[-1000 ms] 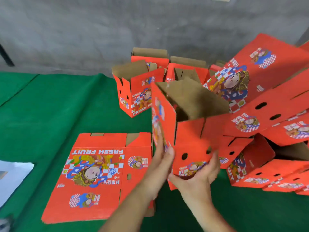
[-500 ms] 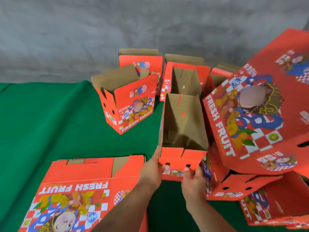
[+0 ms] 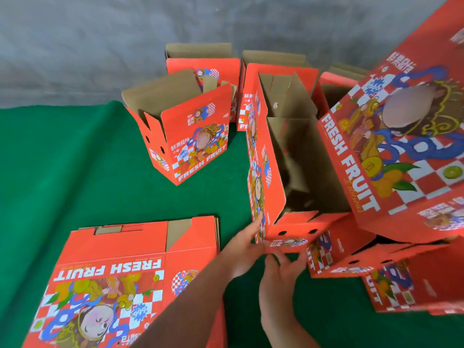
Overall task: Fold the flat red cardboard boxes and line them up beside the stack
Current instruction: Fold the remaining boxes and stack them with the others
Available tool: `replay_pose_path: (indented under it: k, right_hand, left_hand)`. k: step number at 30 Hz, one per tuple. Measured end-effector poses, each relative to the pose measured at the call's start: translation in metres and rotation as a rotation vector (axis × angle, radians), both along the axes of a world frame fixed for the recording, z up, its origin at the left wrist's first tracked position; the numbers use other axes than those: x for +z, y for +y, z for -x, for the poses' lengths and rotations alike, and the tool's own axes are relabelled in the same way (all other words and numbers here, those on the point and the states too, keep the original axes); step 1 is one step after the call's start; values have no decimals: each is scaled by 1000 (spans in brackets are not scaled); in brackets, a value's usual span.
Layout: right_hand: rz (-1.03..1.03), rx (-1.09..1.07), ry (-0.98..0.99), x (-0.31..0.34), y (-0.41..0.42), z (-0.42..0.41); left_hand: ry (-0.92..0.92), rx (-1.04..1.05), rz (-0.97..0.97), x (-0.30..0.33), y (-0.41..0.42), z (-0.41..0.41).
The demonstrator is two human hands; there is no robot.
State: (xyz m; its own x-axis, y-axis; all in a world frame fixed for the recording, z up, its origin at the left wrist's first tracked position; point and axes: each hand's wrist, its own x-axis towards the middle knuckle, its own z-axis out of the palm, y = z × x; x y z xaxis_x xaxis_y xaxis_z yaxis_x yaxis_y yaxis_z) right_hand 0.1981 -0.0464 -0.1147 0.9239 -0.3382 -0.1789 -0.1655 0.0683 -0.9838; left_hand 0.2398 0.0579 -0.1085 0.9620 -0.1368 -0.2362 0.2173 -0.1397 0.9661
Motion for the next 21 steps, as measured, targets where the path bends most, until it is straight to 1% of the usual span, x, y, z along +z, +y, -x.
replay_pose_path:
  k: [1,3,4,5,6,7,8,9,10,11,12,13,15,17,18,19,20,21]
  right_hand:
    - [-46,42,58,-1,6,12]
    - [-29,176,202,1,14,27]
    - [24,268,264,1,16,32]
    - [80,369,315,1,18,36]
    - [131,472,362,0,20,41]
    - [171,567,414,-2,22,46]
    - [208,652,467,-4,25,53]
    - [239,728,510,-6,27,61]
    - [258,770,538,-8,29,70]
    - [259,781,540,-8,31,77]
    - [243,771,536,-8,33,85]
    - [223,751,521,-7,35,92]
    - [242,674,507,-5,32,102]
    - [326,571,558,-7,21,107]
    - [320,523,607,-9,11,109]
    - [264,480,645,-12,-1,111]
    - [178,440,664,-14,-13,114]
    - [104,406,669,-13,-26,117]
  left_hand:
    - [-16,2,35,0,4,7]
    - [-60,75,-34,2,14,30]
    - [-72,145,-156,1,21,44]
    - [-93,215,-351,-4,31,57]
    - [-105,263,-603,-13,41,72]
    - [-50,307,-824,-20,50,91]
    - [83,346,-958,-27,59,110]
    - [245,366,-1012,-31,66,127]
    - [375,350,-990,-34,71,144]
    - [430,278,-980,-37,71,159]
    - [411,192,-991,-42,66,174]
    - [376,88,-1015,-46,60,185]
    - [325,-10,-1019,-49,43,202]
    - [281,-83,-1006,-49,23,214]
    - [210,-151,-1024,-49,12,222]
    - [107,-225,-1042,-50,3,229]
    - [24,-253,-1015,-52,-4,236]
    - [12,-212,-928,-52,-9,242]
